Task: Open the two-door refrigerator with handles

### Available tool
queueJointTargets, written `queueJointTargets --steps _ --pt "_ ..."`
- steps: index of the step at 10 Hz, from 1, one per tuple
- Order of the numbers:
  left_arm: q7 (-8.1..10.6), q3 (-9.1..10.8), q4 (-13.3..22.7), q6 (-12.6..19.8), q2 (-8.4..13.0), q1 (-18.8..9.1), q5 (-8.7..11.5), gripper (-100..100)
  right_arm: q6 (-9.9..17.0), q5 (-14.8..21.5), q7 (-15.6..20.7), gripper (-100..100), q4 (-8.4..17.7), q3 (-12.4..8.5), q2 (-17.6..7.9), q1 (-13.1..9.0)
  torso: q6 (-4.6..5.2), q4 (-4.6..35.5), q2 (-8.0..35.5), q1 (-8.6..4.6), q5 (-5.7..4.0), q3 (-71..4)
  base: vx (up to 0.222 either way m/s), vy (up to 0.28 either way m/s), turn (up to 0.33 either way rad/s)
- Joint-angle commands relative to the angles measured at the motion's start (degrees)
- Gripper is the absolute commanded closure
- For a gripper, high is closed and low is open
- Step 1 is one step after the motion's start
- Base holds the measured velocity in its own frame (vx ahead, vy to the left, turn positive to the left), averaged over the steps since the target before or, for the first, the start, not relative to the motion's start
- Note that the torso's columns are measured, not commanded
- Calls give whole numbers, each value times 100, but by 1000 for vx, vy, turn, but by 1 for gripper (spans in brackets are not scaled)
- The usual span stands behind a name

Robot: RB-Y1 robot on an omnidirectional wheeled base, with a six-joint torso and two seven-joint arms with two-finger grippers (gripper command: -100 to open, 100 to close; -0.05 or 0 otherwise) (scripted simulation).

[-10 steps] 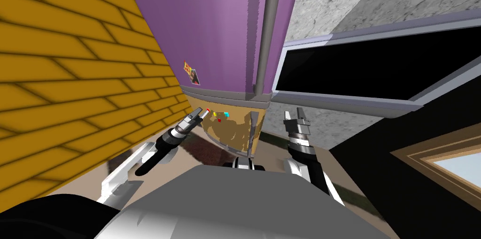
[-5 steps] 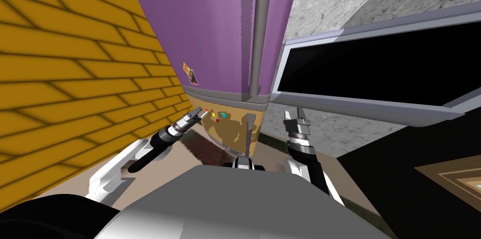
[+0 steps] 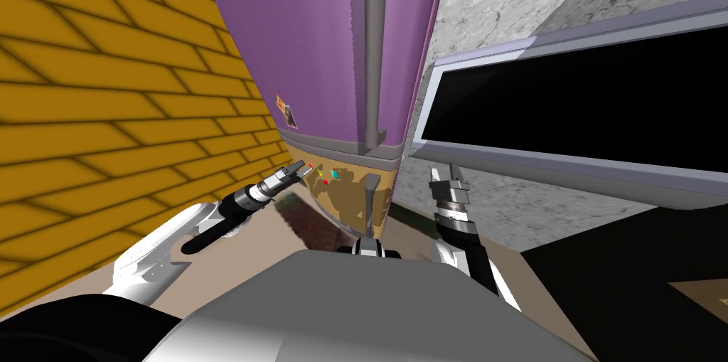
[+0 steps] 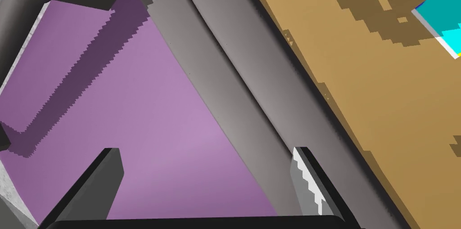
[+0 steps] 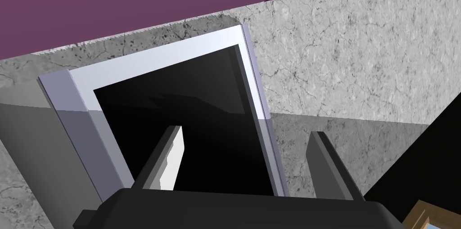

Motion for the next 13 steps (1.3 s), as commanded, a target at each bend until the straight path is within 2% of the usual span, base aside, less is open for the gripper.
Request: queueJointTargets --steps 1,2,3,4,5,7,8,10,11,13 --pt "399 205 93 -18 304 -29 -150 -100 0 0 0 0 0 0 0 -1 4 1 5 10 2 3 11 -129 129" --pt "424 205 93 -18 304 -29 -150 -100 0 0 0 0 0 0 0 0 0 2 7 4 1 4 19 -119 81" --pt "662 338 157 -24 504 -52 -235 -100 0 0 0 0 0 0 0 -1 3 1 4 8 2 3 28 -172 148" --pt "810 468 221 -26 695 -76 -312 -100 0 0 0 0 0 0 0 0 -1 1 -2 -12 -1 2 17 -236 237" --pt "909 468 221 -26 699 -76 -312 -100 0 0 0 0 0 1 1 0 1 2 -8 -36 -7 3 3 -173 45" --pt "1274 716 346 -20 1064 -130 -439 -100 0 0 0 0 0 1 0 -1 0 2 6 6 3 5 -12 -204 129" --pt "1362 716 346 -20 1064 -130 -439 -100 0 0 0 0 0 1 1 -1 0 2 4 -4 -1 3 2 -167 89" --pt "1712 946 465 -5 1396 -186 -539 -100 0 0 0 0 0 0 0 -1 1 -1 -1 23 7 -1 -1 -172 128" --pt "1783 946 465 -5 1396 -186 -539 -100 0 0 0 0 0 0 0 -1 0 1 4 0 1 2 -14 -167 85" --pt "2146 1158 574 14 1697 -242 -621 -100 0 0 0 0 0 1 0 -1 1 2 9 0 0 5 -28 -201 122"
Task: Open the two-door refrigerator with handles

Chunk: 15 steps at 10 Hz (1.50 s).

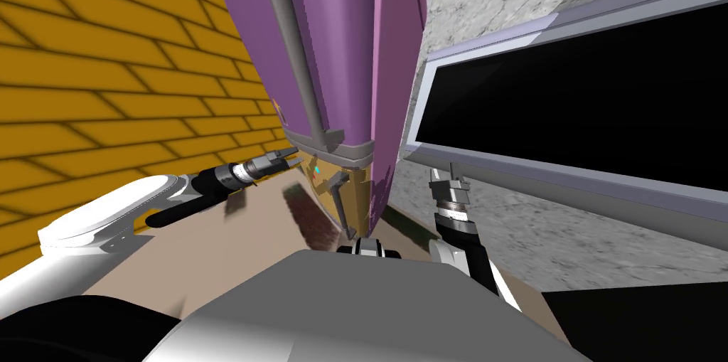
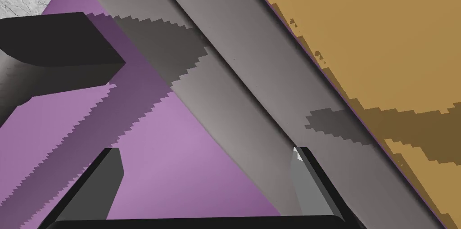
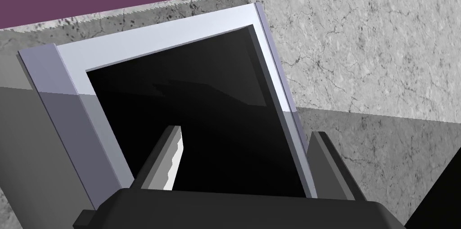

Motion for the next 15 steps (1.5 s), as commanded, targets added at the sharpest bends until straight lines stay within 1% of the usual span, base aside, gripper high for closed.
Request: queueJointTargets --steps 1,5,7,9,10,11,12,13,14,15 --pt "466 262 139 13 356 -65 -94 -100 0 0 0 0 0 0 0 0 -1 0 0 -7 -3 0 -19 -228 160" --pt "1094 590 295 46 849 -155 -214 -100 0 0 0 0 0 1 0 0 1 -1 -3 13 3 -2 -38 -230 138" --pt "1312 707 344 56 1041 -187 -260 -100 0 0 0 0 0 -1 -1 0 19 4 -6 -21 -18 -6 -19 -121 93" --pt "1502 808 381 63 1218 -214 -302 -100 0 0 0 0 0 -1 -1 0 27 7 3 -67 -37 -1 -28 -134 78" --pt "1435 789 436 49 1163 -196 -281 -100 0 0 0 0 0 0 -1 0 30 6 -1 -87 -45 -3 -10 -58 42" --pt "1462 799 446 50 1167 -191 -284 -100 0 0 0 0 0 -1 -1 0 26 -1 -12 -47 -30 -10 -6 -5 5" --pt "1460 798 447 50 1165 -190 -284 100 0 0 0 0 0 -1 -2 0 12 -5 -19 -4 -7 -13 -3 -6 2" --pt "1379 773 713 37 1232 -245 -261 100 0 0 0 0 0 -1 -2 -1 6 -19 -28 24 13 -17 -111 141 -293" --pt "1379 773 713 37 1232 -245 -261 100 1 0 0 0 0 -2 -3 -3 18 -23 -35 94 32 -31 -210 244 -374" --pt "1299 735 883 25 1295 -286 -245 100 1 0 0 0 1 -3 -5 -4 2 -15 -29 118 43 -26 -168 252 -393"
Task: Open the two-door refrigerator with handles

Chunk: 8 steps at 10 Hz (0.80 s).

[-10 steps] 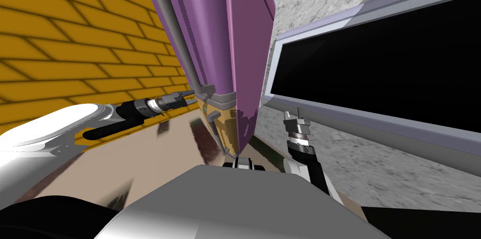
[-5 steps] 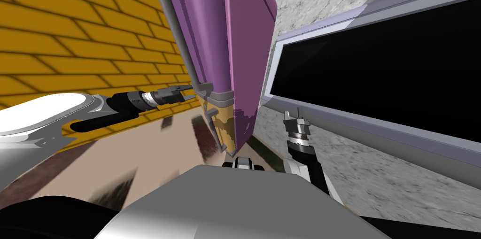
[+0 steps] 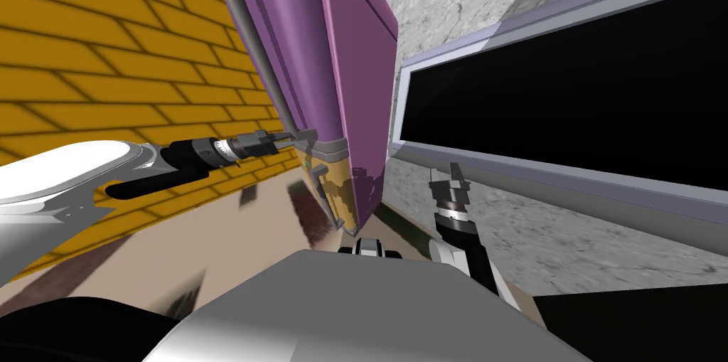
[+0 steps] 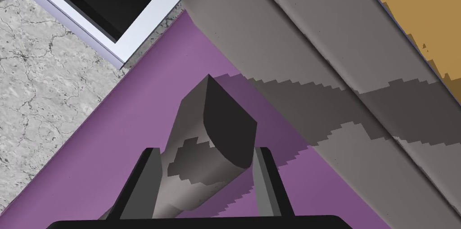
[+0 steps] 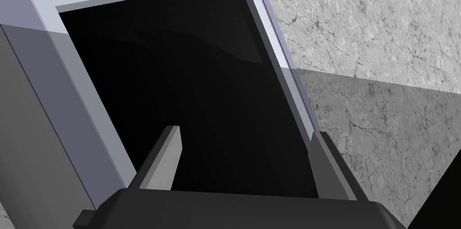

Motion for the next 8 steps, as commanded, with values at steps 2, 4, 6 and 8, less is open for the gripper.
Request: queueJointTargets --steps 2,4,6,8 --pt "-84 -36 394 17 99 -72 27 100 0 0 0 0 0 0 0 0 -10 1 -57 -8 -13 -51 -213 197 -233" --pt "-164 -73 618 5 162 -114 43 100 0 0 0 0 0 0 0 0 8 -4 -68 -27 -26 -60 -231 227 -331" --pt "-164 -73 671 5 162 -114 43 100 0 0 0 0 0 -1 1 3 -20 0 -86 -27 -26 -74 -157 99 3" --pt "-245 -111 875 -6 226 -155 59 100 -1 0 0 0 -1 0 1 5 8 -20 -116 -78 -42 -89 -88 73 -140"
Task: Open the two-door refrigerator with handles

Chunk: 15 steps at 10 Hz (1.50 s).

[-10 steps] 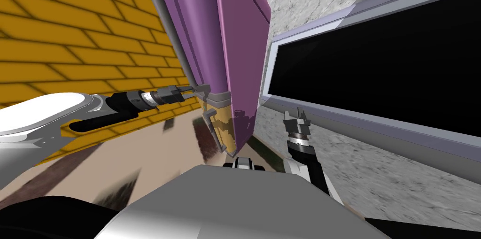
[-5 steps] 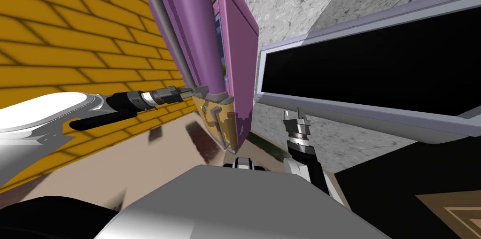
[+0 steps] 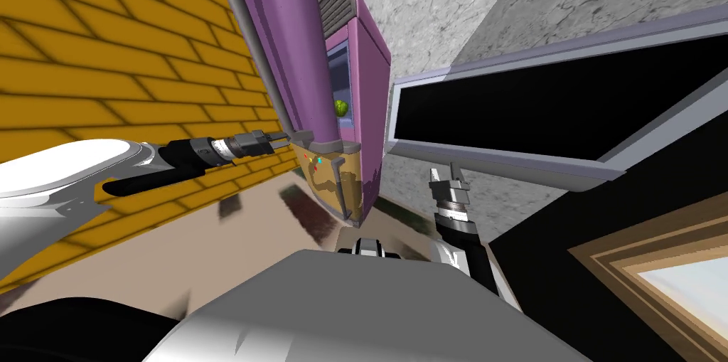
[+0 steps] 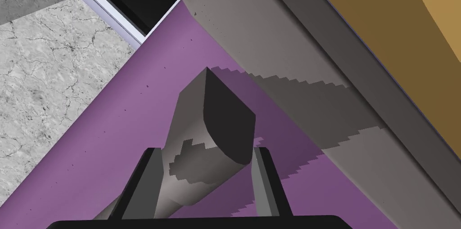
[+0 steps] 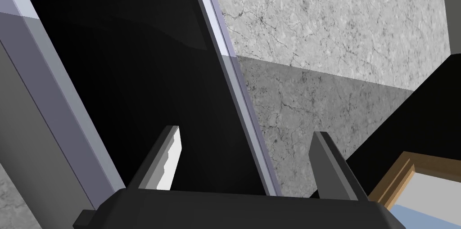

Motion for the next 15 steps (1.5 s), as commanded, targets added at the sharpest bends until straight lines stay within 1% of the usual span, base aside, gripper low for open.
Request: queueJointTargets --steps 1,2,3,4,5,6,7,8,9,10,11,12,13,14,15 --pt "-82 -31 359 140 67 -95 15 100 0 0 0 0 0 1 -1 -4 16 2 28 58 15 7 -289 193 -447" --pt "-82 -31 359 140 67 -95 15 100 1 0 0 0 1 0 -1 -4 -6 14 68 90 38 43 -148 159 -85" --pt "-162 -69 606 128 130 -137 31 100 0 0 0 0 1 -2 -2 0 -23 13 63 55 33 59 -175 184 -367" --pt "-162 -69 636 128 130 -137 31 100 0 0 0 0 1 -1 -3 -3 -2 21 111 4 16 89 -210 218 -313" --pt "-243 -106 852 116 194 -178 47 100 1 0 0 0 1 -2 -3 -2 -13 36 145 -27 2 116 -216 253 -363" --pt "-243 -106 913 116 194 -178 47 100 1 0 0 0 1 -2 -3 -3 -8 39 159 -33 0 125 -269 210 -301" --pt "-243 -106 913 116 194 -178 47 100 1 0 0 0 1 -1 -2 -3 -15 43 169 -49 -2 132 -242 95 -50" --pt "-323 -144 1160 104 257 -220 63 100 1 0 0 0 1 -1 -1 -2 -17 39 151 -76 -11 123 -249 147 -345" --pt "-323 -144 1190 104 257 -220 63 100 1 0 0 0 1 0 -1 -4 -1 32 140 -47 -6 111 -322 114 -336" --pt "-403 -182 1460 92 321 -261 79 100 1 0 0 0 1 0 -1 -3 -11 35 150 -44 1 118 -320 111 -372" --pt "-403 -182 1467 92 321 -261 79 100 1 0 0 0 1 -1 -1 -4 -9 36 147 -31 2 117 -340 121 -355" --pt "-484 -220 1699 80 384 -303 95 100 1 0 0 0 1 -1 -2 -3 -12 35 148 -25 5 117 -326 167 -470" --pt "-484 -220 1744 80 384 -303 95 100 1 0 0 0 1 -1 -2 -4 -8 33 137 -10 8 112 -292 165 -291" --pt "-484 -220 1744 80 384 -303 95 100 1 0 0 0 1 -2 -3 -2 -16 30 125 -15 9 105 -238 57 -8" --pt "-564 -258 2015 68 447 -344 111 100 1 0 0 0 1 -2 -2 0 -18 27 115 -55 -3 98 -267 54 -319"
